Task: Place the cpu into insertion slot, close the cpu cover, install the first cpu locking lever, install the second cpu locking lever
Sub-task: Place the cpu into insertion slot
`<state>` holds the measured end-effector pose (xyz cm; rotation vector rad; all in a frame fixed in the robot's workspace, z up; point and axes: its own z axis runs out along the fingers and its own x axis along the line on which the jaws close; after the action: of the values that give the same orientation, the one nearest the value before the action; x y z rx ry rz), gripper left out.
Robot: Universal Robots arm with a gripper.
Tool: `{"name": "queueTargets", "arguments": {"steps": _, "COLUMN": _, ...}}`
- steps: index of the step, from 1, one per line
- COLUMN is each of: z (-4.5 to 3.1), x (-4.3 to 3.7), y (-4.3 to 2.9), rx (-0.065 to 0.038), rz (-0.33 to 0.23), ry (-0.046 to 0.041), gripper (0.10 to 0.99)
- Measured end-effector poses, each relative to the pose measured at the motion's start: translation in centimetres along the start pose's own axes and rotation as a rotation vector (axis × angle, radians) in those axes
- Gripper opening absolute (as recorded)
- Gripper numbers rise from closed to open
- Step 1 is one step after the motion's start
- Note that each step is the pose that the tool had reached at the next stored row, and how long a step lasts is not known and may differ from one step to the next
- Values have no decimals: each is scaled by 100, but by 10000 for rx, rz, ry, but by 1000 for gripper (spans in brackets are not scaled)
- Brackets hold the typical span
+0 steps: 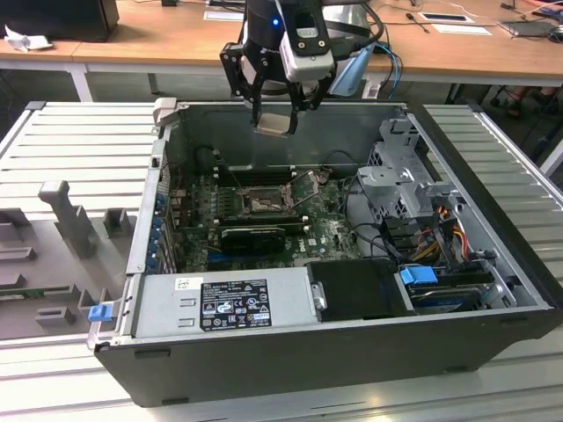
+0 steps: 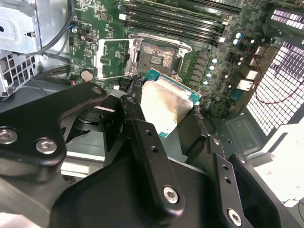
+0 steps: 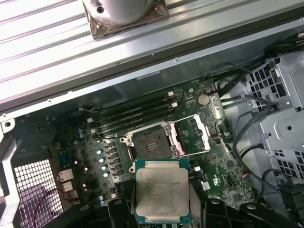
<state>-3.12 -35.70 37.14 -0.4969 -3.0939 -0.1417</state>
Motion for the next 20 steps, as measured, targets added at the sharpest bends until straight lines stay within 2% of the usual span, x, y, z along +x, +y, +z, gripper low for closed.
{"name": "queueTargets", "arguments": {"steps": 12, "z": 11, "x": 0, "y": -1, "rx": -2, "rz": 141, "ry": -12, "gripper": 541}}
{"name": "queueTargets", "arguments": {"steps": 20, "z": 14, "x": 0, "y": -1, "rx": -10, "rz": 502, "ry": -44, "gripper": 541}}
